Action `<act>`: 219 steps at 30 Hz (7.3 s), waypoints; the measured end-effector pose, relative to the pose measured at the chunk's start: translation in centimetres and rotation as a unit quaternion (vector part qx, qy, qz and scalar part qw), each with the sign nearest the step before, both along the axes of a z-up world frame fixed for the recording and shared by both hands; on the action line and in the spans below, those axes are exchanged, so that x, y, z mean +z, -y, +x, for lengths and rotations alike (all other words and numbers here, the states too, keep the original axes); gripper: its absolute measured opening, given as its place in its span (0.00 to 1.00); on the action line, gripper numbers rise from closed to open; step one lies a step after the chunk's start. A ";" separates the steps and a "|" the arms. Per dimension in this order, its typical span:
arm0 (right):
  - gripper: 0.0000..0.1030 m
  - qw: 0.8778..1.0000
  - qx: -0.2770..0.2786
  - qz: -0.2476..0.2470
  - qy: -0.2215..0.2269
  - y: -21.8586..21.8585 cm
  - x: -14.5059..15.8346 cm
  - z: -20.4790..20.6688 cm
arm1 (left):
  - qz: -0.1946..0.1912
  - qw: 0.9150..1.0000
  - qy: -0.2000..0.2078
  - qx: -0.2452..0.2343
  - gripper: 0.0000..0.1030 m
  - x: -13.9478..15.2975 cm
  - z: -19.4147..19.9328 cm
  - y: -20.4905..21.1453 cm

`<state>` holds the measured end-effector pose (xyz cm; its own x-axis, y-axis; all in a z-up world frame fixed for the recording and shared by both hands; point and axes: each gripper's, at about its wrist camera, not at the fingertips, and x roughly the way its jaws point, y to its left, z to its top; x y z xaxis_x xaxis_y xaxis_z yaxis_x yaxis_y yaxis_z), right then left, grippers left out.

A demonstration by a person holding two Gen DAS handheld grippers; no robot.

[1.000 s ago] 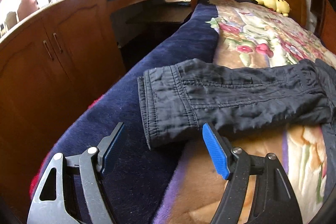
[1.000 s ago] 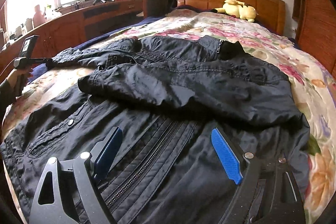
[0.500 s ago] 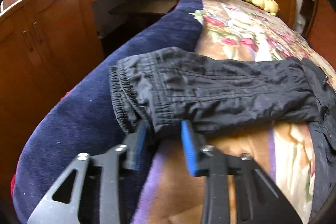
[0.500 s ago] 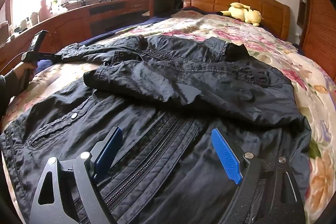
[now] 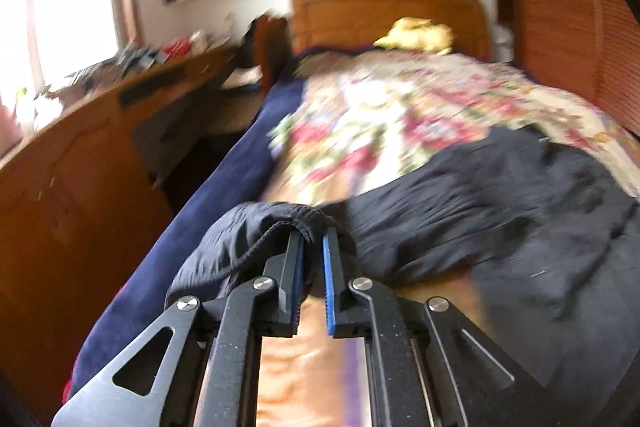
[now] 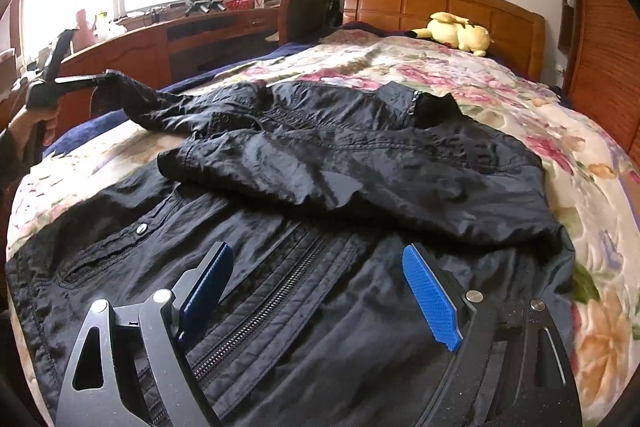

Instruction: Fold large clothes

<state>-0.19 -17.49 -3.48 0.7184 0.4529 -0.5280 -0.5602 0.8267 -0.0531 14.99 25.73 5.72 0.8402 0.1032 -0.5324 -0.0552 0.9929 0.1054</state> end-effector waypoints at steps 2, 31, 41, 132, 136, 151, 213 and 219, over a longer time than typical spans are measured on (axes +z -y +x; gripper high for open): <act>0.85 1.000 -0.007 0.005 0.000 0.5 0.2 0.0 | 0.003 1.000 0.012 -0.027 0.08 1.5 -0.3 2.8; 0.85 0.998 -0.041 0.052 0.001 4.9 1.2 -0.6 | -0.034 0.980 0.012 -0.196 0.35 4.3 -7.0 25.0; 0.85 0.998 -0.022 0.052 0.005 4.3 1.2 -1.1 | -0.033 0.988 0.035 -0.149 0.40 0.8 -10.3 21.9; 0.44 0.987 -0.164 -0.001 0.005 7.8 11.8 0.1 | -0.080 0.995 0.034 -0.056 0.77 -3.6 -12.1 10.0; 0.58 0.984 -0.180 -0.006 -0.003 8.1 10.0 1.4 | -0.074 0.995 0.029 -0.064 0.77 -3.7 -11.9 10.9; 0.58 0.975 -0.194 -0.057 -0.095 8.8 1.6 10.5 | -0.067 0.995 0.016 -0.066 0.77 -4.5 -11.3 11.4; 0.60 0.987 -0.126 -0.047 -0.089 12.7 -3.5 -3.6 | -0.044 0.994 -0.078 -0.058 0.78 -11.3 -18.4 11.5; 0.60 0.987 -0.134 -0.052 -0.070 12.6 -3.8 -4.5 | -0.075 0.993 -0.079 -0.055 0.79 -11.9 -20.6 11.0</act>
<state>-4.68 -30.14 -7.26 0.7216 0.1955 -0.6642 -0.3305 0.9402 -0.0824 -5.64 14.73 -6.18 0.7472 -0.0746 -0.6604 0.0594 0.9972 -0.0455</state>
